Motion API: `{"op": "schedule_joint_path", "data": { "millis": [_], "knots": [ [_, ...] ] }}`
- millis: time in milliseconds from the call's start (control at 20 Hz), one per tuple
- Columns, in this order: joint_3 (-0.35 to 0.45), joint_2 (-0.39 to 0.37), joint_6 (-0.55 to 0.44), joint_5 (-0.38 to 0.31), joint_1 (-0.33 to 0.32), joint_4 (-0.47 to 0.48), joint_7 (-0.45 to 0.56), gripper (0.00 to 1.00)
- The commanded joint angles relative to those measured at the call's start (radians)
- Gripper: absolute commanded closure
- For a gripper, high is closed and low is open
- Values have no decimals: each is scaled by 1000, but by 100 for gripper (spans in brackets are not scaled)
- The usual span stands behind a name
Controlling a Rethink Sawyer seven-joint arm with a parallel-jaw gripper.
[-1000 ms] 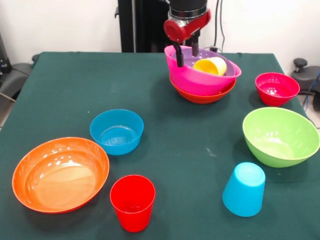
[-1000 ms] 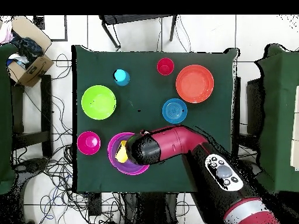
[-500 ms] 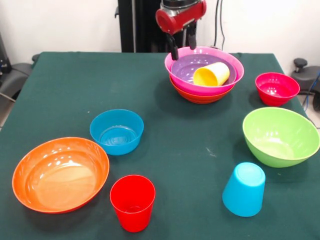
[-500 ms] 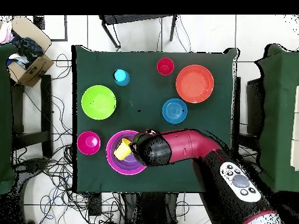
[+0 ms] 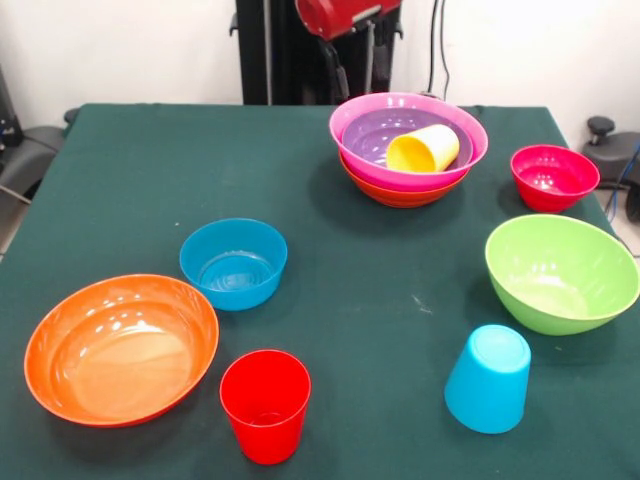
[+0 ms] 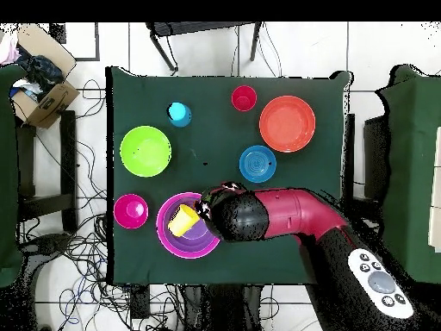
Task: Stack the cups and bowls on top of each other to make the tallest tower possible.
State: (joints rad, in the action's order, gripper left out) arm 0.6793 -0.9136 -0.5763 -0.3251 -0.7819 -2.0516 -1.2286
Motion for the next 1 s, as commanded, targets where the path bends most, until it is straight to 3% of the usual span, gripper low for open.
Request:
{"op": "schedule_joint_path", "data": {
  "millis": [50,150,400,600,800,1000],
  "knots": [
    [93,20,-183,-40,-22,182,184,0],
    [120,42,-223,-60,-56,219,263,0],
    [118,90,-254,-165,-107,298,343,0],
    [163,134,-284,-209,-164,321,422,0],
    [205,194,-288,-269,-223,338,504,0],
    [211,263,-273,-330,-242,380,549,0]
  ]
}}
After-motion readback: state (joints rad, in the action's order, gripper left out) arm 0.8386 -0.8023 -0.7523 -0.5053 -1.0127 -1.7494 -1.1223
